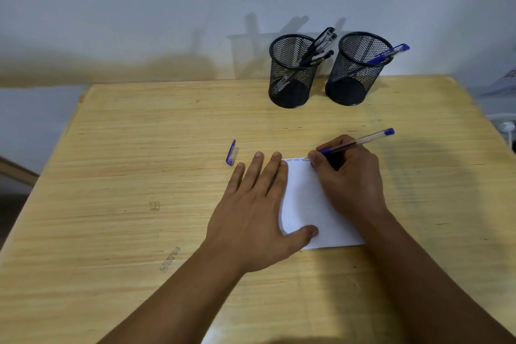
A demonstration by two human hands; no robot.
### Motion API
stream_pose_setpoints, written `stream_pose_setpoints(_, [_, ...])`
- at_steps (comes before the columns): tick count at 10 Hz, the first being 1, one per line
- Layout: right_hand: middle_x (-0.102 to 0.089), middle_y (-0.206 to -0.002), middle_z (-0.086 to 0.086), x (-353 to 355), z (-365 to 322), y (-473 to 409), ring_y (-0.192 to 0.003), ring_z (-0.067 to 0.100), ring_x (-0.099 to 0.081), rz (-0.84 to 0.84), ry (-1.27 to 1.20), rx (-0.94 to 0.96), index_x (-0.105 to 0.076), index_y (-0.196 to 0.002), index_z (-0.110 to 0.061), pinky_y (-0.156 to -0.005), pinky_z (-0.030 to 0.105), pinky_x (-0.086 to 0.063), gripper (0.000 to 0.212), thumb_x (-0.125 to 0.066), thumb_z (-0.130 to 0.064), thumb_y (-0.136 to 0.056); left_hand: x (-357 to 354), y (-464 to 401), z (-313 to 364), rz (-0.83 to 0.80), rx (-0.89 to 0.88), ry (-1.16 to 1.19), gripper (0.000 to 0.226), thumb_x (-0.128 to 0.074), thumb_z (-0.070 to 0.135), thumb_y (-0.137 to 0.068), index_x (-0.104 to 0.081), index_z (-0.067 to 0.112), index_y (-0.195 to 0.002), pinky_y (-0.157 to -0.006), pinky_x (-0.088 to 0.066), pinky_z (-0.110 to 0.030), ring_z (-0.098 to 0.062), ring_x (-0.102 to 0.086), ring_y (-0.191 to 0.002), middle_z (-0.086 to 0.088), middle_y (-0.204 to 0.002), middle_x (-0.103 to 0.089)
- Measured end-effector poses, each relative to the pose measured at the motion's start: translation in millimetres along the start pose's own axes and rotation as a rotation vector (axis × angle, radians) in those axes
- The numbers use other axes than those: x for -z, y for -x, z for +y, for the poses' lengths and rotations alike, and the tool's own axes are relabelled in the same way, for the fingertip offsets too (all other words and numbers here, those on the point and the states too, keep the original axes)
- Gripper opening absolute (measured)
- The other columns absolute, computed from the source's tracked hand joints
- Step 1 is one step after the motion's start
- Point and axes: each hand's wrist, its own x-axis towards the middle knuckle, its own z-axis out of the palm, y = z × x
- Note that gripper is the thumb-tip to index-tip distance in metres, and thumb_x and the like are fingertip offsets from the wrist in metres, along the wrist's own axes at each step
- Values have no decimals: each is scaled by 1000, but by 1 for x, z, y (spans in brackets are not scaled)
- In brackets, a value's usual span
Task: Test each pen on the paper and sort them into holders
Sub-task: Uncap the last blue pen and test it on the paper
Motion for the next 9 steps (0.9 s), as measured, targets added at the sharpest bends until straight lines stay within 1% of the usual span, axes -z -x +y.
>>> stream_pose_setpoints(1, [-60, -72, -20, -1, 1, 0, -67, -14, -58, 14, -5, -2, -65, -88, -20, -60, -3, -39, 5, -69, -24, -88, 0, 0, 0, -1, 0, 0, 106, -24, 84, -79, 5, 19, -158, -123, 6, -43, -17, 24, -149, 3, -165, 16])
stream_pose_setpoints(2, [-58, -72, -21, -2, 0, 1, -70, -14, -58, 12, -3, 20, -64, -88, -20, -63, -5, -38, 6, -69, -21, -88, 0, 0, 0, -2, 1, 2, 106, -23, 84, -79, 5, 19, -158, -123, 5, -44, -17, 24, -149, 3, -165, 16])
stream_pose_setpoints(3, [-58, -74, -20, -2, -1, 2, -69, -6, -57, 8, -3, 18, -64, -89, -18, -63, -5, -38, 6, -69, -20, -88, 0, 0, 0, -6, 4, 4, 106, -23, 84, -79, 6, 19, -157, -123, 5, -44, -16, 26, -148, 4, -165, 18])
stream_pose_setpoints(4, [-60, -73, -20, -1, -1, 1, -69, -9, -59, 16, -10, 17, -65, -89, -18, -62, -5, -38, 5, -70, -21, -87, 0, 0, 0, -5, 4, 7, 106, -24, 84, -79, 6, 19, -157, -123, 5, -44, -16, 26, -148, 4, -165, 17])
stream_pose_setpoints(5, [-59, -72, -20, -1, 1, 0, -74, -22, -55, 22, -21, 12, -65, -88, -19, -62, -5, -38, 5, -70, -21, -87, 0, 0, 0, -4, 1, 3, 106, -23, 84, -79, 5, 19, -158, -123, 5, -44, -16, 26, -148, 4, -165, 17])
stream_pose_setpoints(7, [-60, -70, -19, -3, 1, 0, -70, -22, -55, 20, -16, 7, -64, -86, -18, -60, -3, -40, 6, -69, -20, -87, -1, 0, 0, -1, 2, 6, 106, -25, 84, -79, 3, 19, -158, -123, 3, -44, -16, 24, -149, 4, -165, 14])
stream_pose_setpoints(9, [-60, -71, -20, -1, 2, 0, -72, -24, -55, 23, -14, -8, -65, -88, -19, -60, -4, -39, 6, -69, -23, -87, 0, 0, 1, 1, 1, 6, 106, -25, 84, -79, 3, 19, -158, -123, 3, -44, -16, 24, -149, 3, -165, 14])
